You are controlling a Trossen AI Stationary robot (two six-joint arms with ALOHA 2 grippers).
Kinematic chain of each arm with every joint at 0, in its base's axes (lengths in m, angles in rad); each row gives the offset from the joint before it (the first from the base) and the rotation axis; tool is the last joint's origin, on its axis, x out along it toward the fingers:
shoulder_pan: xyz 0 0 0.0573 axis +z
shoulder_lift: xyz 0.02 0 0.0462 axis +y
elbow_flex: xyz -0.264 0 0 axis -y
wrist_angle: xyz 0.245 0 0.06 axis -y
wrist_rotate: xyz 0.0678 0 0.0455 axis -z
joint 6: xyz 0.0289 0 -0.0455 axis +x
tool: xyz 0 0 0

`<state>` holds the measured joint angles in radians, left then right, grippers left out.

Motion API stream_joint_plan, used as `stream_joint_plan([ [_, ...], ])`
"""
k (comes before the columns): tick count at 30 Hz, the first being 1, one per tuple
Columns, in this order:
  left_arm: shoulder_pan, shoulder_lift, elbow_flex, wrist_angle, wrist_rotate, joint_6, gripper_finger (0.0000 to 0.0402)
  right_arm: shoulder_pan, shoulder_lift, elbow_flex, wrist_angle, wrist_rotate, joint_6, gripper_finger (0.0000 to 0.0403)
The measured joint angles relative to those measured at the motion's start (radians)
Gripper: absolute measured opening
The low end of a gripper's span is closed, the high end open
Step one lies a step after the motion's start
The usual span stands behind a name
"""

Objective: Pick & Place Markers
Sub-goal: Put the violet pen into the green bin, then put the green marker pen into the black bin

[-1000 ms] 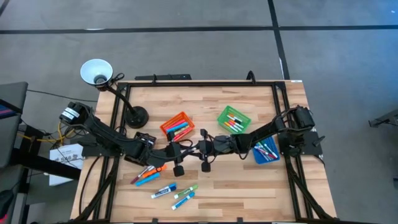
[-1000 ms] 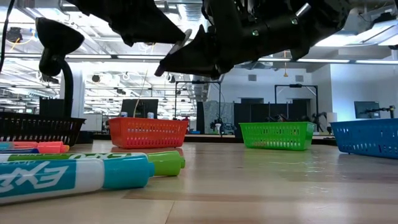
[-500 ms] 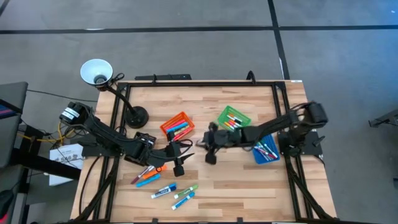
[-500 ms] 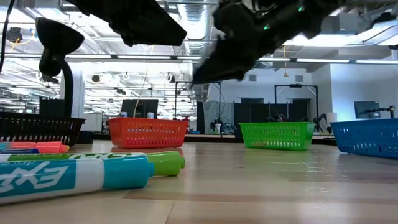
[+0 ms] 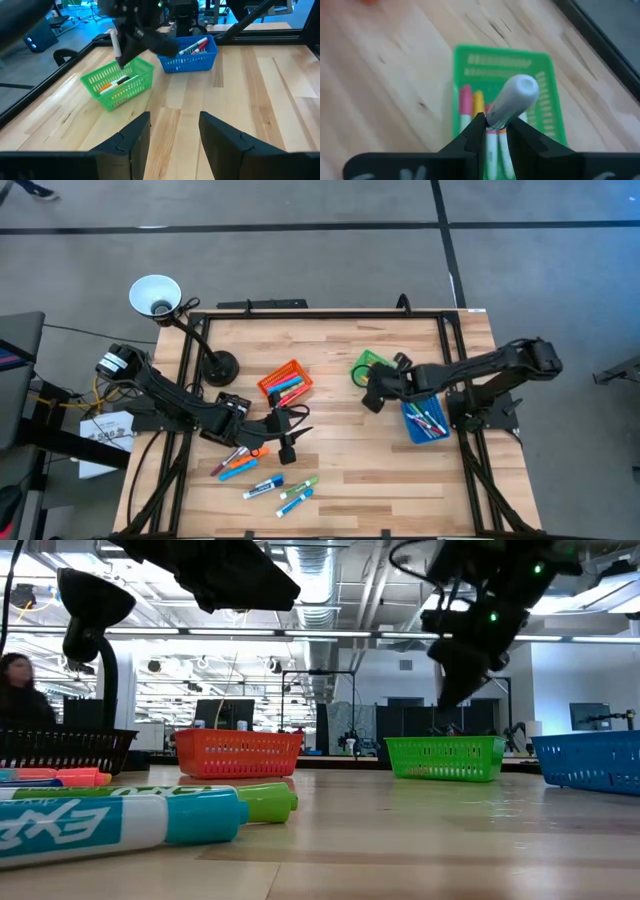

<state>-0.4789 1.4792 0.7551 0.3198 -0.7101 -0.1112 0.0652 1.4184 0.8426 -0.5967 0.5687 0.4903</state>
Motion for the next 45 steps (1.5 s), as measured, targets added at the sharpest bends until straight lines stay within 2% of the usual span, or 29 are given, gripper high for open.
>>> stream_joint_plan([
  [12,0.000,0.000,0.000,0.004,0.000,0.002,0.0166,-0.078,0.123,-0.013,0.002,-0.043,-0.009,0.0073],
  [18,0.000,0.000,0.000,0.010,0.000,0.002,0.0166,-0.087,0.180,-0.008,-0.001,-0.044,-0.051,0.0118],
  [24,0.000,0.000,0.001,0.016,0.000,0.002,0.0166,-0.075,0.184,0.053,-0.033,-0.046,-0.054,0.0170],
  [29,0.000,0.000,0.001,0.019,0.000,0.002,0.0166,-0.047,0.176,0.111,-0.083,-0.049,-0.042,0.0195],
  [40,0.000,0.000,0.001,0.027,0.000,0.002,0.0166,0.078,0.176,0.213,-0.090,-0.097,-0.054,0.0183],
  [45,0.000,0.000,0.001,0.031,0.000,0.002,0.0166,0.116,0.176,0.228,0.019,-0.153,-0.071,0.0171],
])
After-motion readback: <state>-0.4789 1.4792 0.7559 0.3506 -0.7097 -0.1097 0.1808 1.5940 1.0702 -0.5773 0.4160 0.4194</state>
